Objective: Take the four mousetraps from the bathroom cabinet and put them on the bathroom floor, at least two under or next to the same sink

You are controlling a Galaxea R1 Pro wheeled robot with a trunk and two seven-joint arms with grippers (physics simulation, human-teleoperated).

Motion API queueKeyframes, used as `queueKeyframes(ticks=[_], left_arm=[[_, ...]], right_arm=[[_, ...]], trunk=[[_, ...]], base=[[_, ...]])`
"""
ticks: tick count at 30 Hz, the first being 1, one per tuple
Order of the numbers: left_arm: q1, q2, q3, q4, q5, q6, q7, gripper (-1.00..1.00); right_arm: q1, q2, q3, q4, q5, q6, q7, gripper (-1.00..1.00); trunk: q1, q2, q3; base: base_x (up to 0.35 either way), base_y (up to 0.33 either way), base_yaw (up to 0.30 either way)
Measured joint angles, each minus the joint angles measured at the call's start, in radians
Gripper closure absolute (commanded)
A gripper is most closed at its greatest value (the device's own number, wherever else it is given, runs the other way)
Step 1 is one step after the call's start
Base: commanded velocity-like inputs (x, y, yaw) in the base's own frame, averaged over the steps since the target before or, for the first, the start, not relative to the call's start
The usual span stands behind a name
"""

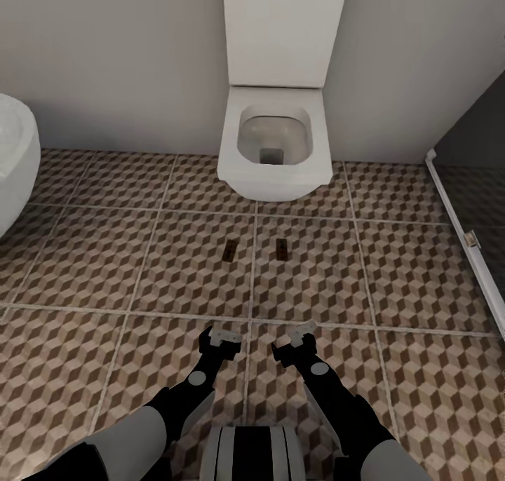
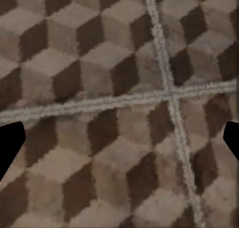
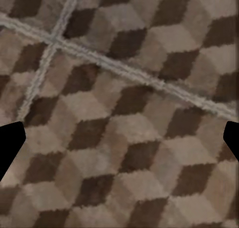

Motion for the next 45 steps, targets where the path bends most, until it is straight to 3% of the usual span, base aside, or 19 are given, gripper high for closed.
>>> queueKeyframes(ticks=[45], left_arm=[[0.000, 0.000, 0.000, 0.002, 0.000, 0.001, -0.001, -1.00]], right_arm=[[0.000, 0.000, 0.001, -0.001, 0.000, -0.026, 0.002, -1.00]], trunk=[[-0.173, 0.315, 0.141]], base=[[0.000, 0.000, 0.000]])
